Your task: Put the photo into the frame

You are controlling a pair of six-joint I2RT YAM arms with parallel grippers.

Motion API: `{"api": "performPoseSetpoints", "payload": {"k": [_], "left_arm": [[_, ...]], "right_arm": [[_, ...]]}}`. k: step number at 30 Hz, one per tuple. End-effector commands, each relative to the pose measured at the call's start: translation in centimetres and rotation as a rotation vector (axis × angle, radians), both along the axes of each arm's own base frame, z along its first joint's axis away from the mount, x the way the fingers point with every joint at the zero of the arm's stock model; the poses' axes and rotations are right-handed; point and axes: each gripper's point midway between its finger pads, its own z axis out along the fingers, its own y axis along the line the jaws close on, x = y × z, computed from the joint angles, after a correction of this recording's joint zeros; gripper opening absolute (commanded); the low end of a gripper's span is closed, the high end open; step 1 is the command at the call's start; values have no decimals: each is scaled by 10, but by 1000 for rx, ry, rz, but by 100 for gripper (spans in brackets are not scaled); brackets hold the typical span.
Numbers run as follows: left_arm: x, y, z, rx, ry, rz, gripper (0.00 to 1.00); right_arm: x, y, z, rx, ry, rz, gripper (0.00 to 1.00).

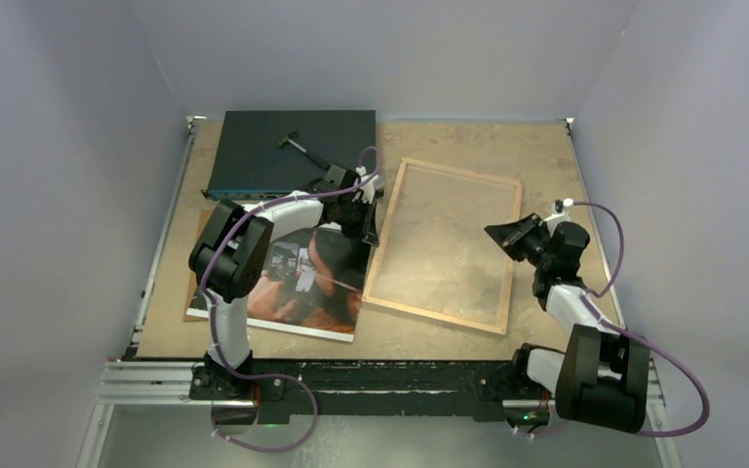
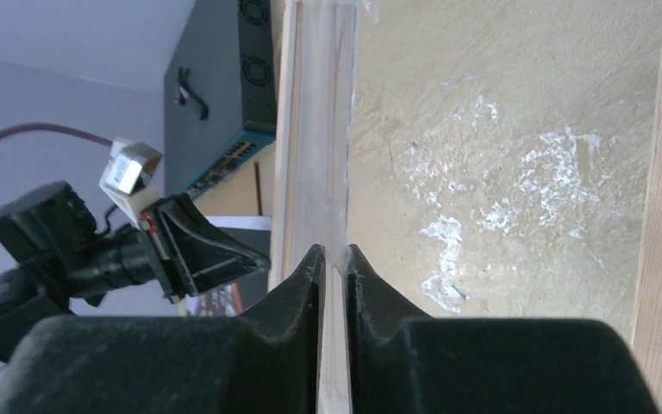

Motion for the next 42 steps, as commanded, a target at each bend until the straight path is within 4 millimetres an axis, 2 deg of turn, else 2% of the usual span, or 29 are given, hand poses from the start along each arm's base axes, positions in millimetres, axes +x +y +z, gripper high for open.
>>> {"api": "performPoseSetpoints", "payload": {"k": [1, 2, 5, 14, 17, 25, 26, 28, 29, 34, 42], "left_arm": [[-14, -5, -8, 22, 10, -17, 0], [-13, -4, -8, 23, 11, -14, 0], [-13, -4, -7, 23, 8, -11, 0], [-15, -2, -8, 31, 6, -9, 0], [-15, -1, -10, 33, 6, -7, 0], [-15, -1, -8, 30, 7, -4, 0], [-16, -1, -9, 30, 9, -2, 0], [-16, -1, -9, 29, 12, -2, 0], [-17, -1, -9, 29, 14, -2, 0], [-18, -1, -9, 29, 16, -2, 0], [-18, -1, -10, 25, 18, -1, 0]], "right_arm": [[-3, 14, 2, -65, 0, 77, 23], [-2, 14, 3, -90, 4, 77, 33], [1, 15, 1, -164, 28, 80, 51], [2, 8, -18, -323, 132, 96, 73], [-1, 0, -33, -382, 219, 102, 77], [-7, -9, -49, -442, 297, 89, 82], [-7, -10, -49, -447, 301, 82, 84], [-8, -15, -51, -465, 316, 62, 97], [-8, -18, -52, -478, 325, 51, 99], [-6, -22, -54, -497, 335, 40, 99], [0, -10, -54, -507, 325, 69, 99]]}}
